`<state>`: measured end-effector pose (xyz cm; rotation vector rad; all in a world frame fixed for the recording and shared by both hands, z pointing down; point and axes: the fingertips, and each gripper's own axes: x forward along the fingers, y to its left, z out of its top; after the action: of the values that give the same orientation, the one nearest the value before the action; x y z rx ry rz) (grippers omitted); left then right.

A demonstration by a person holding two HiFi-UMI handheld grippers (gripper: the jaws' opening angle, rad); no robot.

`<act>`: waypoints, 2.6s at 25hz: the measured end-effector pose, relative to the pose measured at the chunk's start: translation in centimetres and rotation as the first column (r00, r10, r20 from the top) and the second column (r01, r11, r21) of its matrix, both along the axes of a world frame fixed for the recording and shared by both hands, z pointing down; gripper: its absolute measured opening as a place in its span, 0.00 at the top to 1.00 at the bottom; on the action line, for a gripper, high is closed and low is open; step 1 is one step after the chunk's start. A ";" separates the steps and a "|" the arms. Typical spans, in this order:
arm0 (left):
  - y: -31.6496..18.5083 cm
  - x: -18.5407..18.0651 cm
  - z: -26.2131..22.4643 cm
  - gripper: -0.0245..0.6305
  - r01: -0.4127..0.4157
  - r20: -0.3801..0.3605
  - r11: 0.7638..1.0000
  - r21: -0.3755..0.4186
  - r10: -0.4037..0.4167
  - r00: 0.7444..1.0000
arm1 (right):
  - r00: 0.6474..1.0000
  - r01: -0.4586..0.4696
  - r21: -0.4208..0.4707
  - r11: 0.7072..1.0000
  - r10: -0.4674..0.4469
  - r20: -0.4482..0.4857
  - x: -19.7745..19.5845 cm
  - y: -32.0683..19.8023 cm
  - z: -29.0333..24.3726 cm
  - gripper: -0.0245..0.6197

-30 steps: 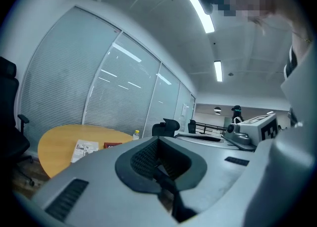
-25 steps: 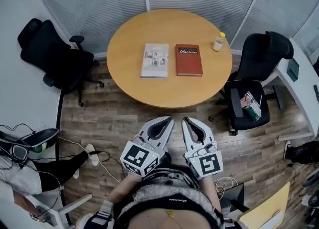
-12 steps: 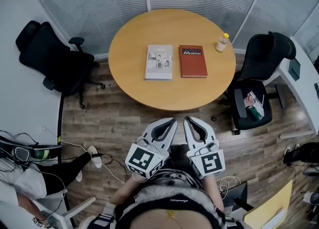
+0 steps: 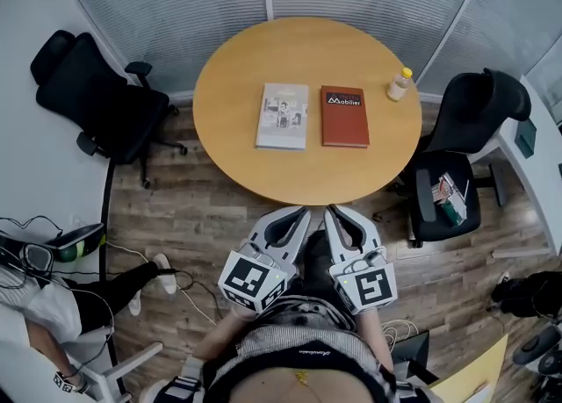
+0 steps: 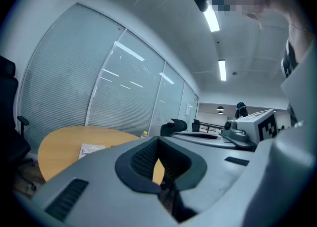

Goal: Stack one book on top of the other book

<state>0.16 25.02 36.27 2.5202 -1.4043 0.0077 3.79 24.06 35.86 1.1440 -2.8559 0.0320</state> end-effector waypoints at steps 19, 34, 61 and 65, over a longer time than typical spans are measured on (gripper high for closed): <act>-15.2 3.4 -0.7 0.93 0.032 0.037 0.999 -0.012 -0.032 0.999 | 0.998 0.066 -0.019 0.998 -0.066 0.014 2.6 -14.8 -1.1 0.92; -21.7 6.0 0.3 0.93 0.066 0.034 0.997 -0.030 -0.065 0.997 | 0.992 0.125 -0.040 0.991 -0.126 -0.010 5.5 -21.7 -0.2 0.92; -27.5 -4.5 0.0 0.93 0.006 0.026 0.999 -0.038 -0.005 1.000 | 0.997 0.077 -0.023 0.997 -0.077 -0.015 -4.5 -26.8 0.0 0.92; -27.9 -6.1 0.4 0.93 -0.040 0.022 0.998 -0.041 0.041 0.999 | 0.999 0.036 -0.013 0.999 -0.036 -0.025 -6.3 -27.1 0.3 0.92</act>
<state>-5.92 -2.87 36.72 2.5230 -1.3477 0.0719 -2.48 -3.07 36.13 1.0822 -2.8494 0.0328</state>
